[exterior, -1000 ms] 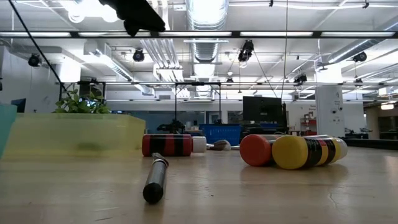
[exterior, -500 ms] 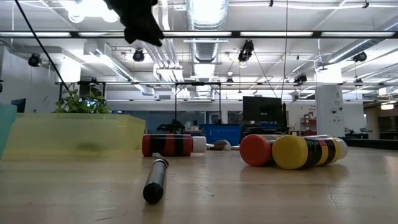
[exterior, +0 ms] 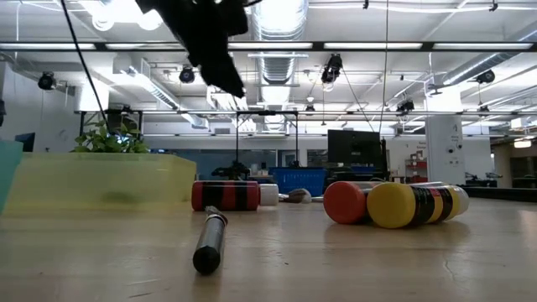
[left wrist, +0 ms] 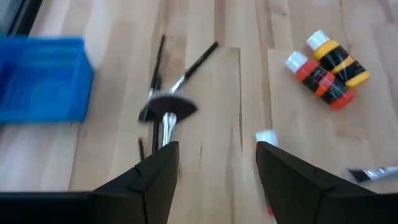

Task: Pick & Place Paint Supplies
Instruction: Put the highlighter brush into the blue bin

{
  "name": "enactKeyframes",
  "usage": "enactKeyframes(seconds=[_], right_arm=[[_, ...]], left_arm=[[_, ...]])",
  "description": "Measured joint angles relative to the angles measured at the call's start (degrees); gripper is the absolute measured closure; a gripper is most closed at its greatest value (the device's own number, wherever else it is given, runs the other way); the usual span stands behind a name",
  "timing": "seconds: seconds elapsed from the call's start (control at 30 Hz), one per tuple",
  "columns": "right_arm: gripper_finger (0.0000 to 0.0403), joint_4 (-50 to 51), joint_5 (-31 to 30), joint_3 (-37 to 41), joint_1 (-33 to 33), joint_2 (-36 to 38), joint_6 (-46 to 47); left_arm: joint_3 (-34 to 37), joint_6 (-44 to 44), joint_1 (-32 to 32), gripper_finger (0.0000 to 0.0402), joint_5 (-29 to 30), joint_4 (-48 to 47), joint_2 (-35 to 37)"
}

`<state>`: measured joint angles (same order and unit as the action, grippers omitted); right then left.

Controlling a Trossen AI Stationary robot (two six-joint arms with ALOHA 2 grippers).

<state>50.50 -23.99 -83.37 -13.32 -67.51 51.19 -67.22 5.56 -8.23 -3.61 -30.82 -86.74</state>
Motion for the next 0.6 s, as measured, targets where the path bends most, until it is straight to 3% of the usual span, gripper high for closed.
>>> enactKeyframes(seconds=[0.4, 0.6], right_arm=[[0.0232, 0.11, -0.24, 0.0, 0.09, -0.02, 0.26], [0.0232, 0.2, -0.22, 0.0, 0.09, -0.07, 0.49]], left_arm=[[-5.52, 2.54, 0.01, 0.0229, -0.67, 11.75, -19.31], [-9.78, 3.65, -0.81, 0.0234, -0.25, 11.03, -26.65]])
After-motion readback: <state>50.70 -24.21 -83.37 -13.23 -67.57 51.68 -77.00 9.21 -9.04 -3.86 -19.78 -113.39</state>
